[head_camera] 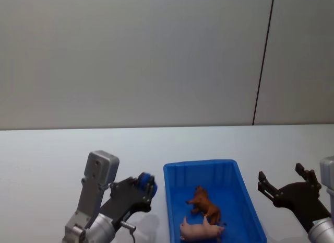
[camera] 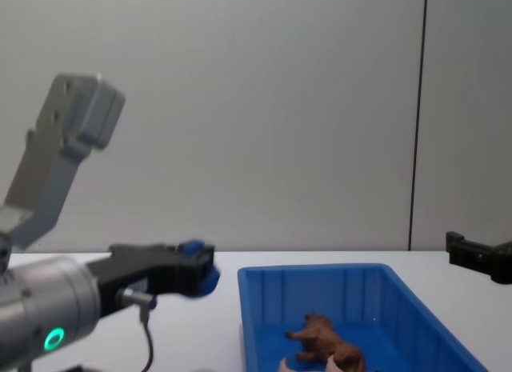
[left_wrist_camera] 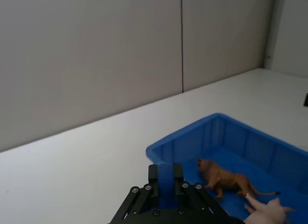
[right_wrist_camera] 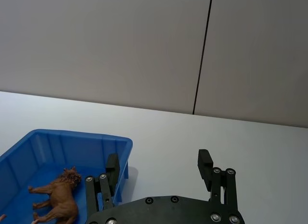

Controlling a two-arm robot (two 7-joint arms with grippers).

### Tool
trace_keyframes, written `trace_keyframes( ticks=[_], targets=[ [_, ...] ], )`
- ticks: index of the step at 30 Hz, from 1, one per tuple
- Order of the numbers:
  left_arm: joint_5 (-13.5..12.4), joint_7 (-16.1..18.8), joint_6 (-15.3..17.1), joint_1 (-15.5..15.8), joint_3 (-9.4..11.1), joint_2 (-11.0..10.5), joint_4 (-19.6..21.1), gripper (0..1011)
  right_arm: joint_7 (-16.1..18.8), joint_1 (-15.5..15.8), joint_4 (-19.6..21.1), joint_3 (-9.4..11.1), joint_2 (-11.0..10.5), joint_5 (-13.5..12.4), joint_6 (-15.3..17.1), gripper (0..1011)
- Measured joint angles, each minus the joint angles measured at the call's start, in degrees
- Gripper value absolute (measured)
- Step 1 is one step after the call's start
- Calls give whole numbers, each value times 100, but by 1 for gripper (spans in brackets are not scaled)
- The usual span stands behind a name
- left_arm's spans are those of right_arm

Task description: Pick up the two dolls from the table and place them into the box.

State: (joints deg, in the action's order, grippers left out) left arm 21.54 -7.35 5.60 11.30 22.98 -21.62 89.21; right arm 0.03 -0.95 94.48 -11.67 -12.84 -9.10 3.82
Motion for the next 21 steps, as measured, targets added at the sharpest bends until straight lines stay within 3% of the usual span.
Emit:
trace_keyframes(
  ticks=[14,21],
  targets=[
    [-11,-968,-373,287,8,158,71,100,0,0,0,0,0,0,0,1001],
    [57,-1494,-485,462,59,295,-34,295,0,0,0,0,0,0,0,1001]
  ],
)
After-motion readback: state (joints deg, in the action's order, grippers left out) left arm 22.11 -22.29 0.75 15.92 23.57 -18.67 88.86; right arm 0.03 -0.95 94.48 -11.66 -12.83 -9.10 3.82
